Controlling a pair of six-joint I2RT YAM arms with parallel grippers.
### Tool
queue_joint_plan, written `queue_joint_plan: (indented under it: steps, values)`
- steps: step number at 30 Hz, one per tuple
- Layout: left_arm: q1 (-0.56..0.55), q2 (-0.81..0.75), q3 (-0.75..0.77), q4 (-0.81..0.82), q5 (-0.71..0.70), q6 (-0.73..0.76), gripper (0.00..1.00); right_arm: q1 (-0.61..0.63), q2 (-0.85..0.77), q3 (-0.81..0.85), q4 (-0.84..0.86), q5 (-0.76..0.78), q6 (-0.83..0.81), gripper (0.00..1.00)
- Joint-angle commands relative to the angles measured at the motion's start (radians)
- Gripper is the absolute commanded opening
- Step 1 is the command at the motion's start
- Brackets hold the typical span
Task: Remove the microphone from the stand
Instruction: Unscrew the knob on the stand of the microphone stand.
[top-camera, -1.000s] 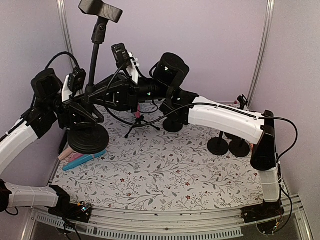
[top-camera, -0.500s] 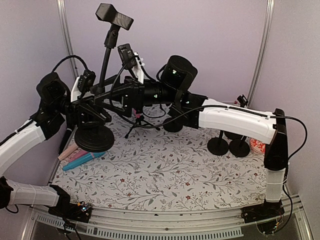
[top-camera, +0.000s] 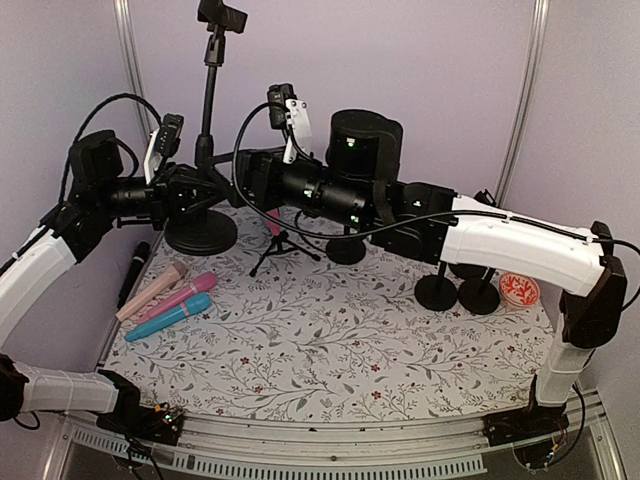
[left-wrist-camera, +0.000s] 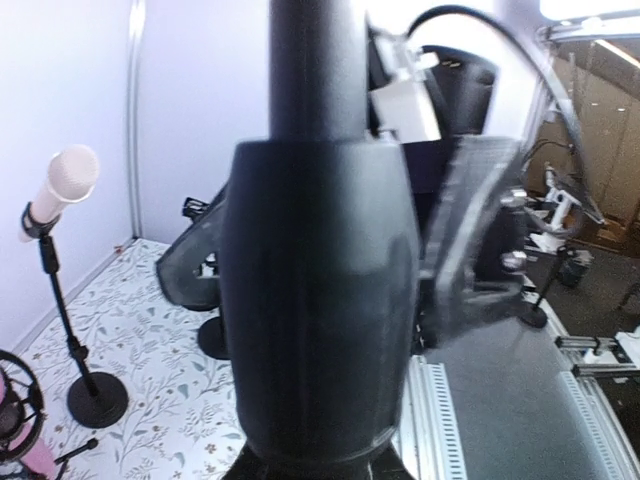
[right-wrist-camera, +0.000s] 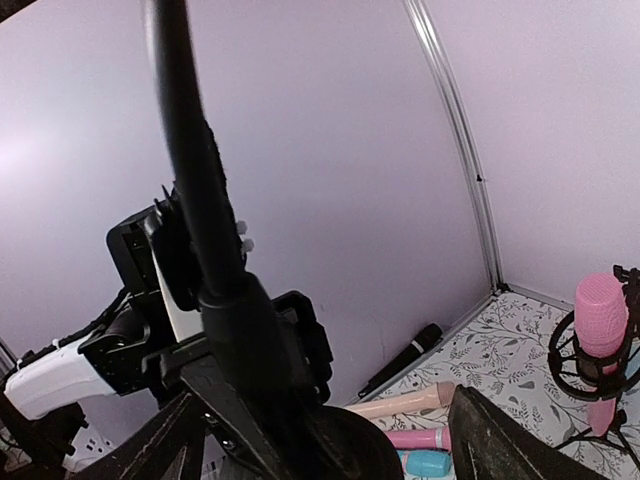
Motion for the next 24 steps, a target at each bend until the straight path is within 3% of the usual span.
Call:
queue_joint_plan:
  steps: [1,6,15,24]
  values:
    - [0.007,0.001,0.023,-0.069,-0.2,0.115,0.0,0.057,0.053,0.135,-0.122,0.223,-0.069,0.85]
    - [0.007,0.003,0.012,-0.079,-0.252,0.136,0.0,0.067,0.109,0.208,-0.145,0.249,-0.084,0.83]
    - [0.007,0.0,0.006,-0.071,-0.254,0.129,0.0,0.067,0.24,0.41,-0.252,0.331,-0.069,0.7]
    - [0.006,-0.01,-0.015,-0.072,-0.238,0.13,0.0,0.047,0.28,0.448,-0.256,0.326,-0.042,0.56]
